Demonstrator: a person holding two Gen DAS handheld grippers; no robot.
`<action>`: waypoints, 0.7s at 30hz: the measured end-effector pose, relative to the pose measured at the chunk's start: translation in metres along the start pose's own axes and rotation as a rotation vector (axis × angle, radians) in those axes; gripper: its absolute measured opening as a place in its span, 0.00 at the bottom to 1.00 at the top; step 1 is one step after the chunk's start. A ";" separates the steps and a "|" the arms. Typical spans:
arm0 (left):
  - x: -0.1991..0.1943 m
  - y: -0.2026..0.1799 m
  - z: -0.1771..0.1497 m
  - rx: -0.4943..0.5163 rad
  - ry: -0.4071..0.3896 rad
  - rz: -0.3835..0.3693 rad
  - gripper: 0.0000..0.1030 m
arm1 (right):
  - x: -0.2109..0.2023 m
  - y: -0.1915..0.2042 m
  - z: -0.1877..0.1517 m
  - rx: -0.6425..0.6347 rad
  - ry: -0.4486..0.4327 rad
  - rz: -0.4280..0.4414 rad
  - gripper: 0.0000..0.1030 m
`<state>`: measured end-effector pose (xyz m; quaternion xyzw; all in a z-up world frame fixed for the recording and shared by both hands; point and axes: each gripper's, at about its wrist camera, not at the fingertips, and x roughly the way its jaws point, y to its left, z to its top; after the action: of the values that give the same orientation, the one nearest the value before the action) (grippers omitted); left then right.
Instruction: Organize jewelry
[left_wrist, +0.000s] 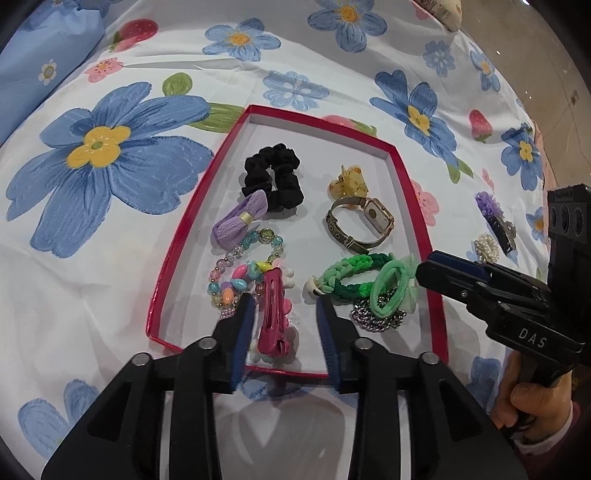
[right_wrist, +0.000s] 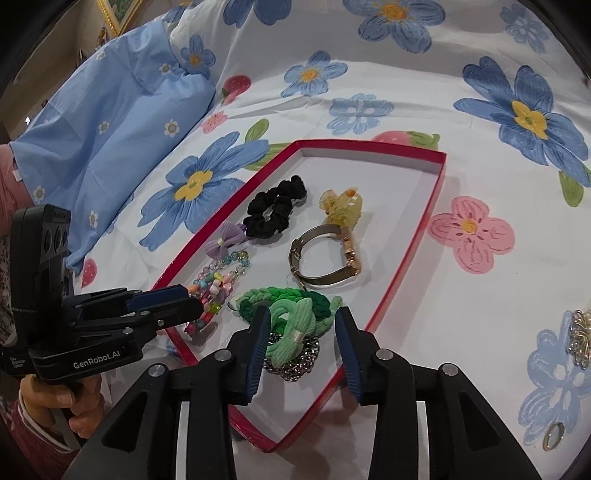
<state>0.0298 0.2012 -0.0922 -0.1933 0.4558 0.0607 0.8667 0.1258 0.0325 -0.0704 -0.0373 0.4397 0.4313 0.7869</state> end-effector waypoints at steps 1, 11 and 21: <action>-0.003 0.000 0.000 -0.008 -0.008 0.001 0.47 | -0.003 -0.001 0.000 0.006 -0.008 0.004 0.37; -0.038 0.015 -0.011 -0.123 -0.110 -0.022 0.81 | -0.038 -0.007 -0.009 0.086 -0.134 0.072 0.69; -0.064 0.024 -0.038 -0.236 -0.156 -0.066 0.90 | -0.062 -0.009 -0.030 0.150 -0.199 0.138 0.76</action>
<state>-0.0429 0.2128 -0.0660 -0.3032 0.3700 0.1002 0.8724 0.0976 -0.0265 -0.0472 0.0947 0.3919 0.4520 0.7957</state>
